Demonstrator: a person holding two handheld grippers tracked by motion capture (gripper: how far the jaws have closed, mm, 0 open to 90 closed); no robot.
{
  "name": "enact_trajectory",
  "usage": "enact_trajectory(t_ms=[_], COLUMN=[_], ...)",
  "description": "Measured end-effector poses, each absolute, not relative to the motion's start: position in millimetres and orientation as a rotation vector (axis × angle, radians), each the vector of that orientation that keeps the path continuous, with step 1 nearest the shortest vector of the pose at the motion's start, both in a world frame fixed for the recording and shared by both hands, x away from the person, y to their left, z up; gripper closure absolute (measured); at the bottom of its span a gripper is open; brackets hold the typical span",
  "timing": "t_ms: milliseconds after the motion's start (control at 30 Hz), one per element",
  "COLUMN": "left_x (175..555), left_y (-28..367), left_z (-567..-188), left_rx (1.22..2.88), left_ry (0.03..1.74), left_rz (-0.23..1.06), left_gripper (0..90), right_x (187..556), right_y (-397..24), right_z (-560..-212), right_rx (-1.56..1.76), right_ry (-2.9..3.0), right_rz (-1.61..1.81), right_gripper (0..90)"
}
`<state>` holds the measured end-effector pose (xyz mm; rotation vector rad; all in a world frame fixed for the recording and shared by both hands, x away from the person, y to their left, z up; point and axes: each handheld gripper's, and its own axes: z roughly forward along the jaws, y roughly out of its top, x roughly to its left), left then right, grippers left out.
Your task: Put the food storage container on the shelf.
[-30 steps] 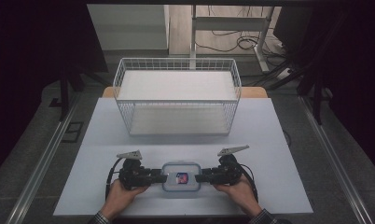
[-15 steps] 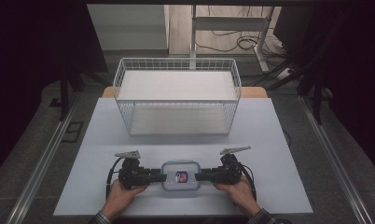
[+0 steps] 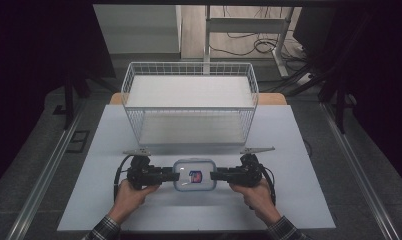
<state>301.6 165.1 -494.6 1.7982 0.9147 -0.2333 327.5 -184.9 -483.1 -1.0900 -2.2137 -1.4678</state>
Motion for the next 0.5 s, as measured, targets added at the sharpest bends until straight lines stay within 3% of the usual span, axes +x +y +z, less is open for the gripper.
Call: enact_trajectory(t_ms=[500], left_x=[321.0], left_y=[171.2], left_z=[-450.1], left_rx=[1.768], left_ry=[0.909], left_rz=[-0.164], left_gripper=[57.0], right_x=[353.6], right_y=[-178.5], right_z=[-437.4], right_rx=[-1.064], right_ry=[-2.233], right_rz=[-1.547], right_gripper=[58.4])
